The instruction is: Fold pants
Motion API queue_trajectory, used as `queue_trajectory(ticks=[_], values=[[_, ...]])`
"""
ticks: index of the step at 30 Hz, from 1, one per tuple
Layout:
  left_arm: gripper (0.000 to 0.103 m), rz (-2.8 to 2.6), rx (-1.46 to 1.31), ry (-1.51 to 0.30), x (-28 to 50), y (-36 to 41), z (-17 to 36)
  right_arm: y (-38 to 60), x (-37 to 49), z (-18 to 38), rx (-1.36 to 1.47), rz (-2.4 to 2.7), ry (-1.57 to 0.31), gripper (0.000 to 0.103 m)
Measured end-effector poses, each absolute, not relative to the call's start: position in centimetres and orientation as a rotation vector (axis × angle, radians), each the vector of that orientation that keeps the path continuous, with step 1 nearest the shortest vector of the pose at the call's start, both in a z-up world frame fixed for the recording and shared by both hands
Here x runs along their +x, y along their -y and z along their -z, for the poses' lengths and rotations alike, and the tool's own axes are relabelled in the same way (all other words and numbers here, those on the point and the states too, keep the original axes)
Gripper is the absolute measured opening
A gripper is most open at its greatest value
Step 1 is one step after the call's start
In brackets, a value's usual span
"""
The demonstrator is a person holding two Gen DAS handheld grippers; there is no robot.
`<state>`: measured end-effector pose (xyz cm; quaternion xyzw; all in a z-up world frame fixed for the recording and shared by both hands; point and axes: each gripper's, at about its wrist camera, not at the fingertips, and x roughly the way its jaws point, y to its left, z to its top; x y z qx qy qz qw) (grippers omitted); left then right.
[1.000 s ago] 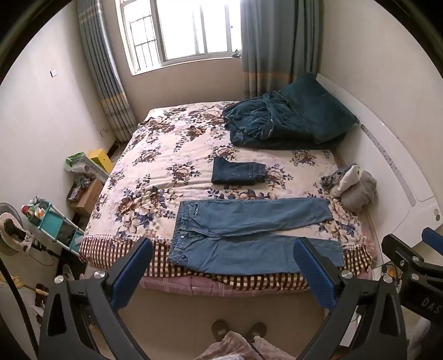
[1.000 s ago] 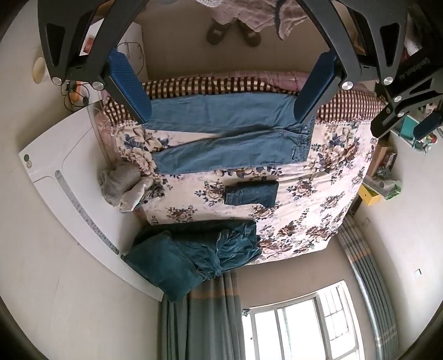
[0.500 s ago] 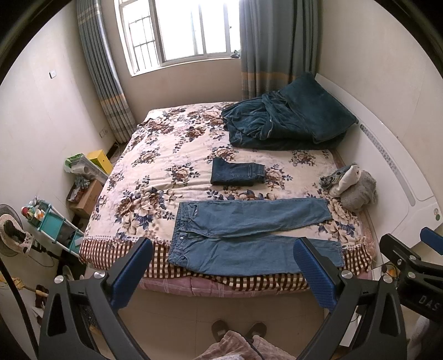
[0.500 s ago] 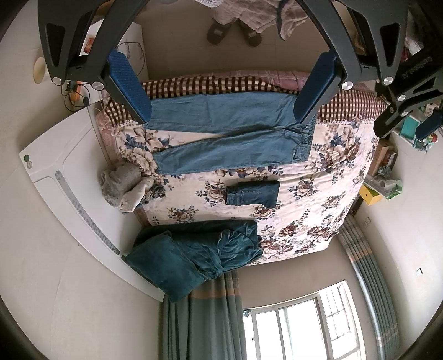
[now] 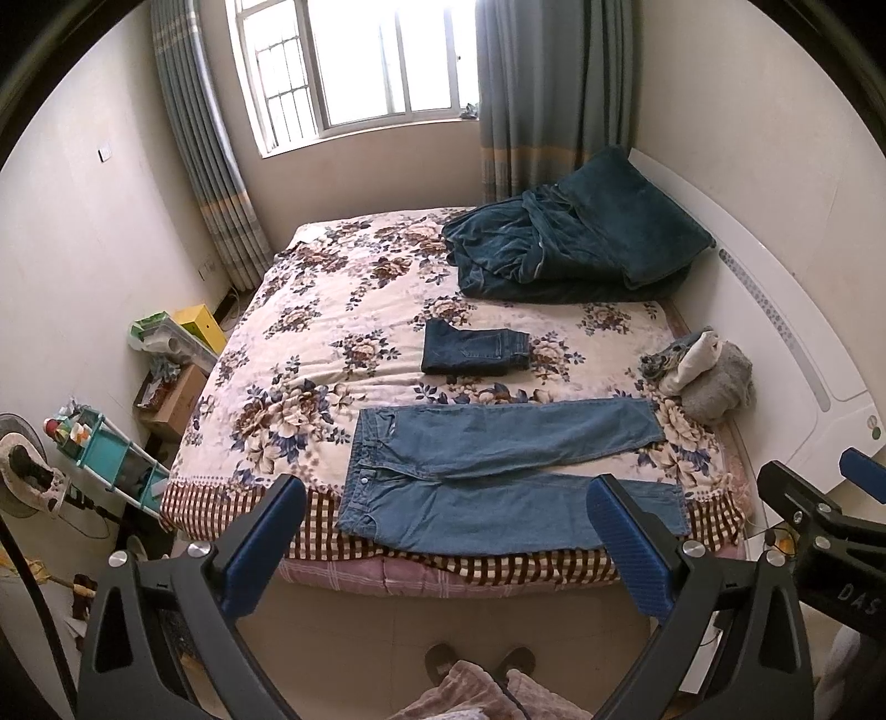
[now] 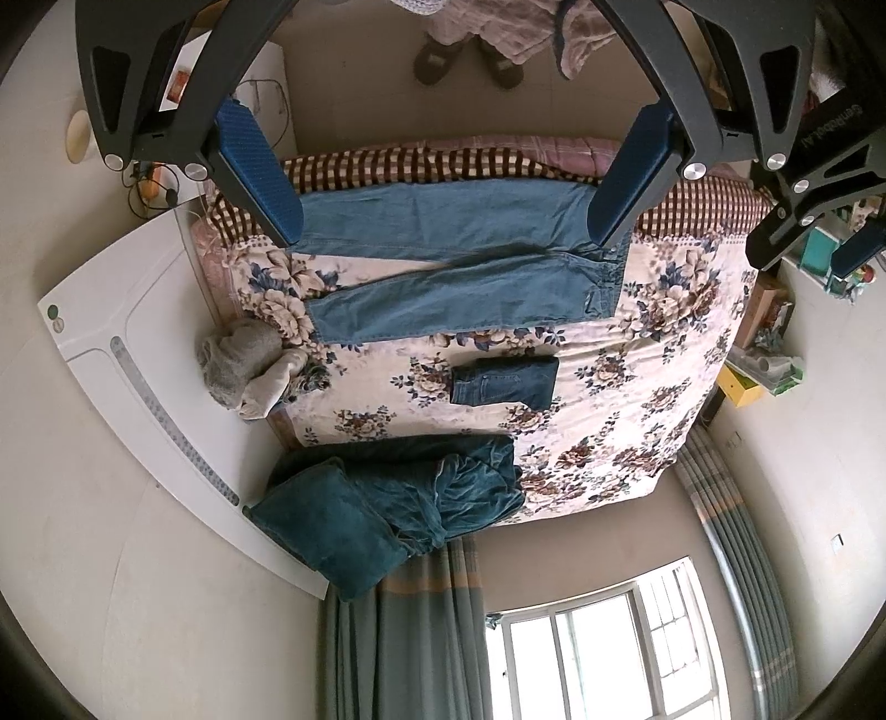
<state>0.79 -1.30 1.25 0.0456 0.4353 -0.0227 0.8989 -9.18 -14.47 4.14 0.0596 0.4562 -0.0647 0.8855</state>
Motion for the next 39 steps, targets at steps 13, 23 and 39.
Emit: queue_trajectory(ticks=[13,23,39], values=[[0.103,0.05,0.092,-0.899,1.3,1.4,-1.6,14.3,-9.0,-4.2,0.127,0.129,-0.941,0.103],[0.103,0.049,0.093,-0.897,1.4,1.4,-1.7,14.1,-9.1,-4.3,0.12,0.125,-0.942,0.103],[0.103,0.045,0.091,-0.892,2.1,1.6,-2.2,14.6,-8.5,-4.8,0.115,0.125,-0.929,0.103]])
